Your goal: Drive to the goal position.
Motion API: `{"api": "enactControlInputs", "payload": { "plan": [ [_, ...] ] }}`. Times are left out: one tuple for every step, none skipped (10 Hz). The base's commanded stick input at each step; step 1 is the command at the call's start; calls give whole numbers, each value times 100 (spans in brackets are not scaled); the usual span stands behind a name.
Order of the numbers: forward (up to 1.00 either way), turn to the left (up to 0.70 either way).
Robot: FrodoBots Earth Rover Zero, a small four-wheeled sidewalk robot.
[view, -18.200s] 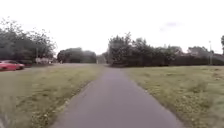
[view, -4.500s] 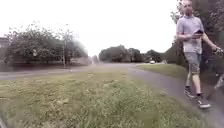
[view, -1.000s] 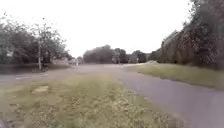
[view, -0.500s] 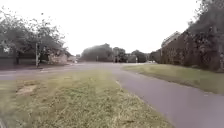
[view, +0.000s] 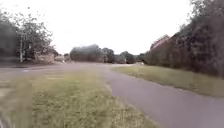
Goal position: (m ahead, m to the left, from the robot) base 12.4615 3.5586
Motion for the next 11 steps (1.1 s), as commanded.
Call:
{"api": "enactControlInputs", "payload": {
  "plan": [
    [100,-40],
    [100,-40],
    [100,-40],
    [100,-12],
    [100,0],
    [100,0],
    [100,0],
    [100,0],
    [100,0],
    [100,0],
    [100,17]
  ]
}}
